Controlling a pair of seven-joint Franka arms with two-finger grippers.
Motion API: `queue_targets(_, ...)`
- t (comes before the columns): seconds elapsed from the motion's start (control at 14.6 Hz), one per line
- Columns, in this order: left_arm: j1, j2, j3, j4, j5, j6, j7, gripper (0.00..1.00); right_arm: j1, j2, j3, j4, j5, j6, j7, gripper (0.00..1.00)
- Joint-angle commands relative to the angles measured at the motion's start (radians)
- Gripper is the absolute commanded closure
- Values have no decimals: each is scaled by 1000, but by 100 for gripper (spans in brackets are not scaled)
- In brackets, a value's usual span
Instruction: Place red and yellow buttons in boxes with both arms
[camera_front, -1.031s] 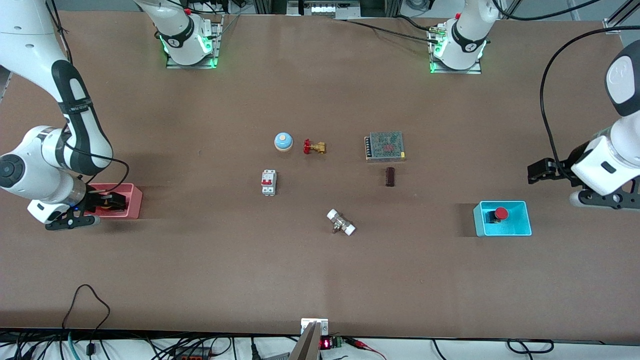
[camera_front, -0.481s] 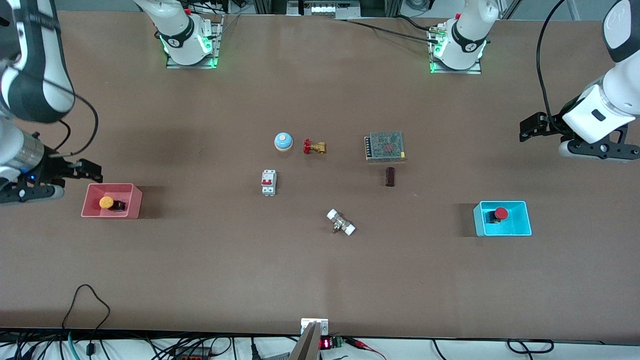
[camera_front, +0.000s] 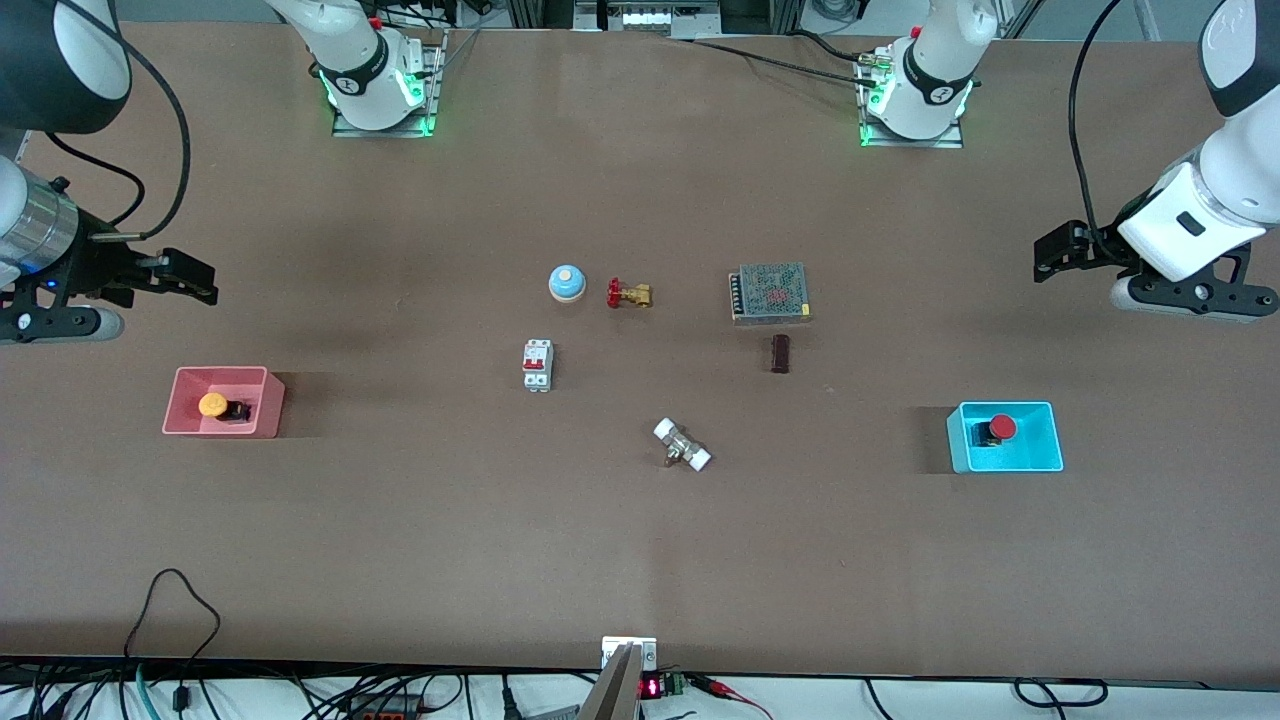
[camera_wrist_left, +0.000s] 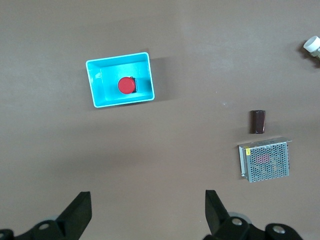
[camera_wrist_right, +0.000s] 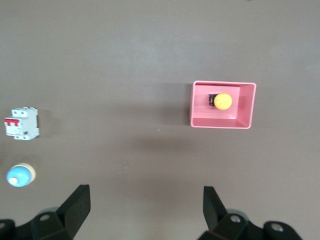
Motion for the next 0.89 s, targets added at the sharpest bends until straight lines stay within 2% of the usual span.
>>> queue_targets(0.0, 1, 3, -2, 23, 24, -16, -11, 0, 11, 29, 2, 34, 36, -20, 55, 0)
queue_targets(0.21, 4, 4, -2, 24, 25, -13, -10, 0, 49, 29, -17, 54, 21, -47, 57, 0)
queue_targets(0.41, 12, 9, 15, 27, 25, -11, 4, 0, 46, 31, -15, 57, 21, -46, 59, 0)
queue_targets(0.62, 79, 24, 18, 27, 30, -10, 77, 0, 46, 31, -15, 57, 22, -47, 59, 0)
queue_targets(0.82, 79, 27, 15, 27, 31, -5, 62, 0, 43, 31, -17, 57, 22, -47, 59, 0)
